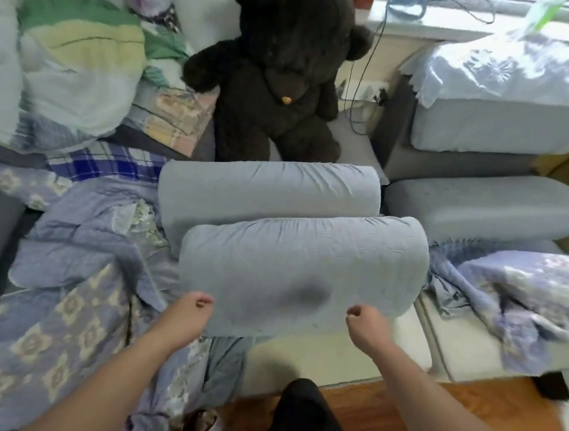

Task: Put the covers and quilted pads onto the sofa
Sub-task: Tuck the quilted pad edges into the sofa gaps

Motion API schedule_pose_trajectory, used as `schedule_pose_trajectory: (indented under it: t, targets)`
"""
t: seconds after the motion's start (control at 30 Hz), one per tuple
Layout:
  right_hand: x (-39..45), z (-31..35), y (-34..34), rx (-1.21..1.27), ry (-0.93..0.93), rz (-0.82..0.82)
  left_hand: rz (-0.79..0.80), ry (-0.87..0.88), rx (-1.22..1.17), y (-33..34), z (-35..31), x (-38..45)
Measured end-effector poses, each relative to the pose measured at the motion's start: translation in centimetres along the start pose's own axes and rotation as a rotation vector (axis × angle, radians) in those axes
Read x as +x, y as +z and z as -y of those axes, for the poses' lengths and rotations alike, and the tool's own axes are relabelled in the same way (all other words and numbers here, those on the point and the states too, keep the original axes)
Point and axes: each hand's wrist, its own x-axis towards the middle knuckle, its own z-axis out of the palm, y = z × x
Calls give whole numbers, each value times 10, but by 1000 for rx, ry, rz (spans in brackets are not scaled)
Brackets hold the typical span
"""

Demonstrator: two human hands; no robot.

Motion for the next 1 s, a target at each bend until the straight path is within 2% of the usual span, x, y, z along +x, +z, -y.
schedule_pose_trajectory:
  t: [0.1, 0.27, 0.4, 0.53, 0.63, 0.73, 0.8, 0.83, 0.9, 1.0]
  targets:
    - [40, 5, -34, -24, -23, -90, 7, 127, 170, 9, -42, 44]
    - [122, 17, -91, -161, -201, -147, -99, 244, 485, 36, -98, 110]
    - [210, 3, -139, -355, -248, -161, -86, 231, 824, 60, -118, 142]
    - [264, -24, -159, -536, -151, -104, -155, 97, 802, 93, -130, 153]
    - [261, -41, -167, -452, -83, -99, -208, 33, 785, 104, -143, 142]
    - [232, -68, -156, -433, -214, -247, -282, -44, 770, 102, -144, 127]
    - [212, -71, -147, -170, -91, -358, -314, -173, 716, 102, -134, 114]
    - [206, -69, -146, -40, 20, -351, -327, -246, 657, 104, -127, 107]
    - [205, -68, -147, 46, 187, -273, -344, -342, 555, 109, -115, 94]
    - [216, -77, -156, 132, 443, -175, -410, -348, 473, 110, -100, 82]
